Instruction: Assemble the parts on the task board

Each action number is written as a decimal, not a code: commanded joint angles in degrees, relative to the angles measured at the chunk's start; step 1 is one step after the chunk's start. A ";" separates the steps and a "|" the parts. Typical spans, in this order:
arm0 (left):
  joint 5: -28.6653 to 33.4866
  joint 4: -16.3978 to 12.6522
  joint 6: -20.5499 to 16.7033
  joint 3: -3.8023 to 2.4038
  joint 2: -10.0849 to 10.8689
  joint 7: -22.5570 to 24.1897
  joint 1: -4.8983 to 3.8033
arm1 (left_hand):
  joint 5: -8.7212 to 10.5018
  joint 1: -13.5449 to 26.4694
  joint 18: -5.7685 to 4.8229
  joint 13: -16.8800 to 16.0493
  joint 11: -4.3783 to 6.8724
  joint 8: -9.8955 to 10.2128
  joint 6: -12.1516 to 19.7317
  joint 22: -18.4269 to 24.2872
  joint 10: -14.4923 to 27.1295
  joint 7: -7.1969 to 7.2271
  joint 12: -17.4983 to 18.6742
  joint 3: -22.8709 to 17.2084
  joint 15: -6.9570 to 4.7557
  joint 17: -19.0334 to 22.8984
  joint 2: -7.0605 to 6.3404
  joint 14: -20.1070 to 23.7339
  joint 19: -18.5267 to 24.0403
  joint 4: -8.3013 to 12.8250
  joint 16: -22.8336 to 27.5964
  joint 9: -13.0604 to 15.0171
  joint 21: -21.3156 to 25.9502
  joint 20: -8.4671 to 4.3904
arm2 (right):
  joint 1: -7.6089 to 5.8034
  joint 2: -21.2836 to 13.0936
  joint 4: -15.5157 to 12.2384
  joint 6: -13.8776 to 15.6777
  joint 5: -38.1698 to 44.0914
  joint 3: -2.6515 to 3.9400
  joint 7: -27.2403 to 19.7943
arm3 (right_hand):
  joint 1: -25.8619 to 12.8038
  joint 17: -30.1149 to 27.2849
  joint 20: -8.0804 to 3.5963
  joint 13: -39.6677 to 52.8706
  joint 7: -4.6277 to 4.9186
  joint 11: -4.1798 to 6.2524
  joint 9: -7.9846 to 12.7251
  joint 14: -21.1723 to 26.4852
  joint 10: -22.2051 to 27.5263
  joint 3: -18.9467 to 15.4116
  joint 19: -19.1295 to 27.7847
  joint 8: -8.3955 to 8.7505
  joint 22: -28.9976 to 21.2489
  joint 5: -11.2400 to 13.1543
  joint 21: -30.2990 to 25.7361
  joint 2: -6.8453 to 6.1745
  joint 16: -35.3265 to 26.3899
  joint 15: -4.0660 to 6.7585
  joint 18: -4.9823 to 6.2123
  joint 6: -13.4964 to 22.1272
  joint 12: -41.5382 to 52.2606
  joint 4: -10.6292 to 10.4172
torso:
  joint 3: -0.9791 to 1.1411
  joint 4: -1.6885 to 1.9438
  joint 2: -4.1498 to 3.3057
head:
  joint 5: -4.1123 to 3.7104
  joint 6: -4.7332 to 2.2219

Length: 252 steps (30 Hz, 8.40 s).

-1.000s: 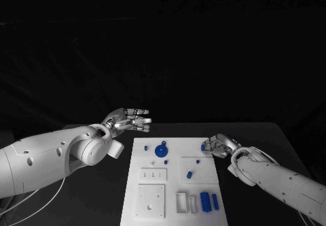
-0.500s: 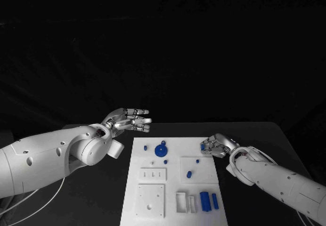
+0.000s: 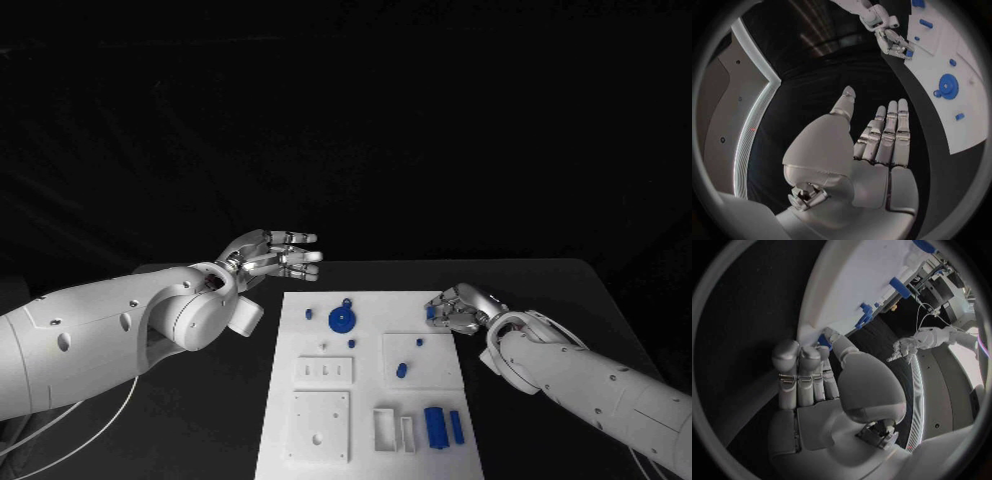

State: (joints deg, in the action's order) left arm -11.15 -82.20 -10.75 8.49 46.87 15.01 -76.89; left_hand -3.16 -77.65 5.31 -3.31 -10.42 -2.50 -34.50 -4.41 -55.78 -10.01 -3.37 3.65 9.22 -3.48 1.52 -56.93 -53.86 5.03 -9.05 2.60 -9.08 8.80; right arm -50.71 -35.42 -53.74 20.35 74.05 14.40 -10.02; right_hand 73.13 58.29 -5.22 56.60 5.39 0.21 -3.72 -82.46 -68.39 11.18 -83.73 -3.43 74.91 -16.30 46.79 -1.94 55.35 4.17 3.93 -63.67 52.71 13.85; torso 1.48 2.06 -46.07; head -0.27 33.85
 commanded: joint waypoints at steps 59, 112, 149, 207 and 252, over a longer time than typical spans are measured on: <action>-18.13 6.15 10.11 1.06 -10.82 -34.24 -2.01 | -4.60 13.30 -2.56 -14.95 13.18 -1.29 -33.05 -35.89 -30.55 7.78 -14.41 3.38 -15.35 -33.39 3.38 -23.35 -10.28 -8.27 -48.60 15.90 -41.83 -16.02 | -6.42 2.90 -23.34 -5.13 9.21 -1.03 19.15 | -1.09 1.24 -1.17 1.17 -1.48 1.46 -1.18 -0.26 -0.42 12.75 0.07 -0.21 5.71 7.57 -0.05 -0.70 0.24 1.05 -0.37 -6.09 0.00 -2.53 | -0.43 -1.75 4.39 | 2.57 0.18; -25.75 5.48 5.48 1.04 -12.29 -37.57 -1.98 | -4.07 14.81 -2.91 -16.84 13.48 -1.20 -32.28 -47.36 -30.45 8.50 -15.02 1.22 -15.58 -34.24 0.82 -23.33 -12.66 -9.87 -49.51 32.03 -34.41 -16.23 | -6.46 4.38 -24.91 -6.41 10.96 -1.70 20.43 | -1.16 1.97 -1.16 1.32 -1.46 1.50 -1.62 -0.30 -0.63 13.24 -0.01 -0.22 5.78 6.59 0.47 -0.63 0.74 1.08 -0.23 -6.29 0.24 -1.77 | -0.37 -1.74 4.31 | 2.10 1.04; -25.47 5.26 6.53 1.01 -12.34 -37.21 -1.97 | -22.80 10.37 -2.88 -15.93 13.56 -1.25 -31.12 -51.63 -30.51 8.45 -14.38 -8.47 -15.68 -34.39 8.92 -23.18 -13.08 6.85 -49.74 34.52 -32.00 -16.37 | -6.43 5.09 -23.95 -7.43 11.57 -2.67 20.76 | -1.24 2.12 -1.16 1.30 -1.46 1.51 -1.79 -0.32 -0.65 13.39 -0.03 -0.22 5.80 6.41 0.56 -0.60 0.73 1.09 -0.22 -6.29 0.20 -1.63 | -0.37 -1.72 4.28 | 2.15 1.39; -41.75 2.66 2.43 5.22 -10.10 -42.77 1.75 | -34.87 16.88 -3.08 -15.22 14.43 -1.27 -35.29 -58.01 -30.94 10.15 -20.38 -15.86 -16.47 -39.18 5.80 -25.03 -15.94 11.13 -53.34 47.45 -28.39 -17.07 | -5.56 -5.37 -16.47 3.26 -13.95 3.18 3.05 | 1.16 -26.08 2.25 -37.53 2.06 -1.72 -0.11 9.14 3.75 5.05 7.08 -0.12 -13.52 -5.10 -42.81 -3.91 -21.09 -2.39 1.08 5.17 -18.11 -3.41 | -0.11 -1.73 4.56 | 2.97 4.15; -51.13 6.52 0.03 5.23 -12.57 -42.91 8.39 | -34.83 16.41 -3.17 -14.89 14.36 -1.24 -35.60 -64.79 -30.95 10.14 -21.14 -15.85 -16.39 -39.92 5.45 -25.11 -18.29 11.14 -54.04 46.24 -22.40 -16.94 | -8.04 1.24 -9.23 0.63 -22.14 4.40 0.04 | -1.20 -44.05 6.25 -53.17 2.78 -4.99 -0.09 6.41 -3.35 8.95 17.88 -0.15 -39.40 -4.29 -41.37 -0.29 -50.01 -6.35 1.18 2.91 -49.17 0.98 | -0.11 -1.89 4.60 | 1.65 6.39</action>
State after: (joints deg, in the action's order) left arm -61.11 -75.70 -9.78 13.73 34.50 -27.98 -68.60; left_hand -37.74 -60.69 2.63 -18.18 3.68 -3.60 -66.61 -69.21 -84.03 -3.05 -24.34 -6.00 -7.24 -43.40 7.02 -81.79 -71.82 10.11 -62.75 48.78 -31.62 -8.11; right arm -58.69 -34.24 -62.99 21.60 52.68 18.76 -9.44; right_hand 72.09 14.43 0.82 3.50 7.81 -4.71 -3.83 -75.79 -72.07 20.18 -66.01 -3.60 35.73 -20.85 5.08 -2.41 5.49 -2.07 5.23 -60.99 3.72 14.70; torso 1.40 0.19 -41.47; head 1.35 40.21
